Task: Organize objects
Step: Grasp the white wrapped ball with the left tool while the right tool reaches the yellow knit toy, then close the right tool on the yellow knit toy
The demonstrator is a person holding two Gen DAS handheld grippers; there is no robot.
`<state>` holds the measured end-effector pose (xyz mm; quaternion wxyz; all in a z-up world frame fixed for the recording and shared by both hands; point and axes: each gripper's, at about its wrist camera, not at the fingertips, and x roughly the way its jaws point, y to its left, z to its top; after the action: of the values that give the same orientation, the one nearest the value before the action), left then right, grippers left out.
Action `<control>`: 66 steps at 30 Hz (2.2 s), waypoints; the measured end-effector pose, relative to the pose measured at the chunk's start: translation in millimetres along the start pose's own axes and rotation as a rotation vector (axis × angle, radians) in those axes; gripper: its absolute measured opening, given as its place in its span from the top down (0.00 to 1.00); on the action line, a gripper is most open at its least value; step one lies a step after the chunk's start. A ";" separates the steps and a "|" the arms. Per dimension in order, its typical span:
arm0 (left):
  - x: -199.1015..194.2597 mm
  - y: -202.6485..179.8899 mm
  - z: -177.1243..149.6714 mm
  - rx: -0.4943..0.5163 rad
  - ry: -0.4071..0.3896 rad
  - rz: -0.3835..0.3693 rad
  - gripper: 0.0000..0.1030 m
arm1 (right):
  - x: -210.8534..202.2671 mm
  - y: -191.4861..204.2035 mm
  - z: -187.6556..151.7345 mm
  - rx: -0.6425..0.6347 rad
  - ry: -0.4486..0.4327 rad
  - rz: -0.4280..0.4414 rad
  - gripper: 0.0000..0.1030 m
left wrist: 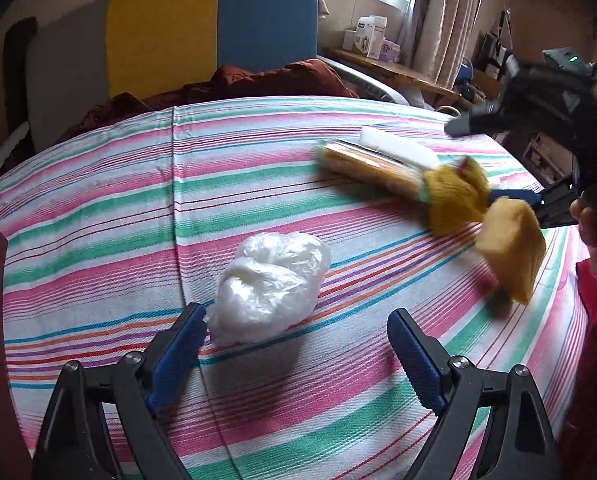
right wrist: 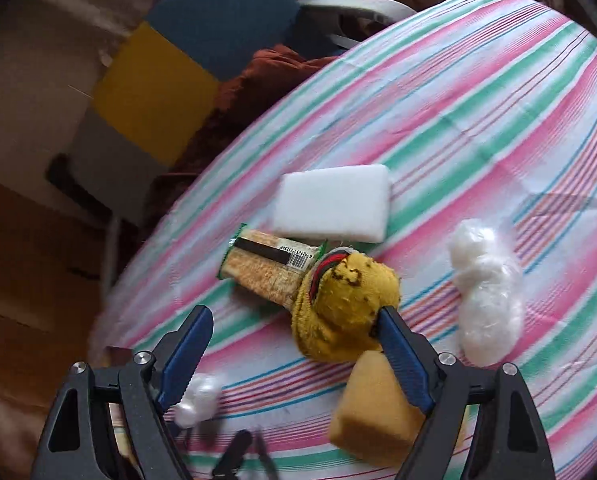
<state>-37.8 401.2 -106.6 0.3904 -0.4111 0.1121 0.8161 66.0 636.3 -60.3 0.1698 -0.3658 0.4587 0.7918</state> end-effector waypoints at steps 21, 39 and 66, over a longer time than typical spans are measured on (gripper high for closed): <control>-21.6 34.4 -9.0 -0.152 -0.058 -0.204 0.11 | 10.3 3.7 -0.7 -0.108 -0.013 -0.286 0.17; -15.0 24.3 33.4 -0.028 -0.020 -0.049 0.26 | 22.4 4.9 -0.9 -0.149 0.010 -0.361 0.17; 4.3 9.5 11.4 0.097 0.008 0.074 0.63 | 28.9 25.1 -10.1 -0.303 0.009 -0.410 0.63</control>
<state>-52.9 403.0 -103.9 0.3790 -0.3906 0.1679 0.8220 35.6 612.7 -69.6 0.2682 -0.4762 0.2520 0.7987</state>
